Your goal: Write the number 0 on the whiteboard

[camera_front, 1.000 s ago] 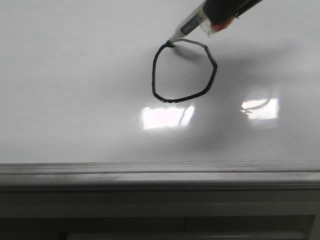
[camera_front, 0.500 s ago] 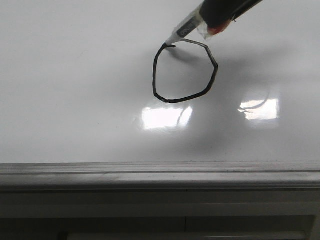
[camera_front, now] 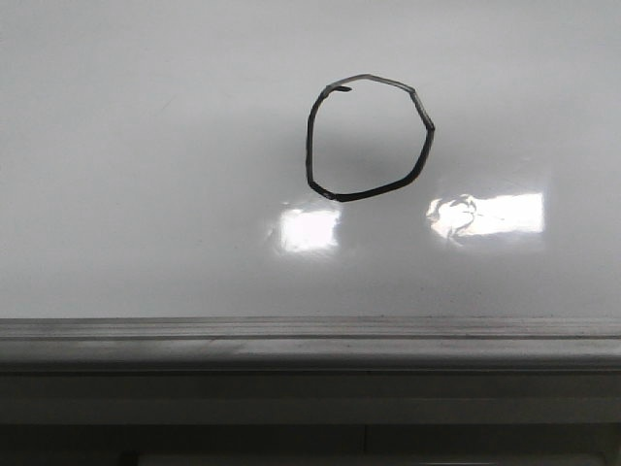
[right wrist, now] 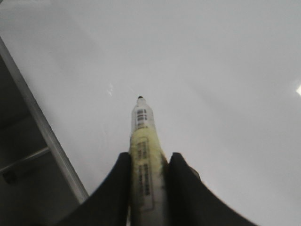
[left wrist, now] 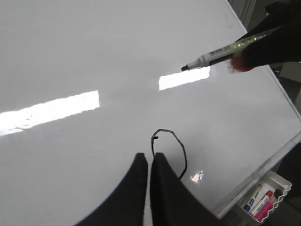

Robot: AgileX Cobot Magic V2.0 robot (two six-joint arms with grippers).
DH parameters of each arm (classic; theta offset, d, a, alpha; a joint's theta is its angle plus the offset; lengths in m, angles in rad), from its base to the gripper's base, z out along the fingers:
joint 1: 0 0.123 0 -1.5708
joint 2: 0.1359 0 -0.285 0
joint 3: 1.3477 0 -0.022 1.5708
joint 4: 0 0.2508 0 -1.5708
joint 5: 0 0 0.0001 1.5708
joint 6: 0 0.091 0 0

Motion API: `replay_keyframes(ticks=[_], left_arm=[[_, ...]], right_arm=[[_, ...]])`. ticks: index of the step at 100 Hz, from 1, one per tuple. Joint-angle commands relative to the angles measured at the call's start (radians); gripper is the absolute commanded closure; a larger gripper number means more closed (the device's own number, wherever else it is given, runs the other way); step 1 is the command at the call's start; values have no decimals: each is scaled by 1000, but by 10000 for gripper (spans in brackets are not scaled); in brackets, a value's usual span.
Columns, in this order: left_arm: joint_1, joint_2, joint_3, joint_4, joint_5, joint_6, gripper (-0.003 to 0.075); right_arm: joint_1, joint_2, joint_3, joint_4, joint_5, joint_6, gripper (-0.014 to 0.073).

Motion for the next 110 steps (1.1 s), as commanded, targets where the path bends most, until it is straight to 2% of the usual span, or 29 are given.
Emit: replay_keyframes(ticks=[1,8,15,20,32,39,43,52,60,65,76,89,101,110], left_arm=[[-3,8,-26,24,-114,2,739],[-3,10,-31,26,-130,13,732],[-3,21,-44,26,-136,46,680],[-5,36,-57,26,-147,76,612],[-5,95,-108,-41,-157,179,375],[-7,147,-144,-131,-150,275,299],[-18,175,-169,-190,-133,350,290],[-69,251,-232,-364,-61,619,303],[-131,324,-300,-527,79,857,323],[-177,364,-343,-578,164,927,335],[-255,435,-420,-590,282,950,337],[-319,506,-483,-594,307,950,337],[-330,553,-528,-596,335,950,353],[-330,579,-546,-594,355,950,353]], right_arm=[[0,-25,-32,-9,12,-17,643],[0,-25,-28,-7,57,-39,642],[1,-25,-10,-2,67,-61,642],[8,-25,14,1,69,-77,643],[54,-25,77,7,67,-111,642],[98,-23,110,9,52,-123,643],[120,-21,122,9,36,-123,642],[155,-17,130,9,5,-123,642],[157,-17,130,9,-17,-123,643],[157,-17,130,9,-23,-123,642],[160,-12,130,12,-33,-123,642],[163,1,130,34,-50,-128,642],[179,13,130,104,-58,-184,643],[203,24,130,108,-58,-186,643]])
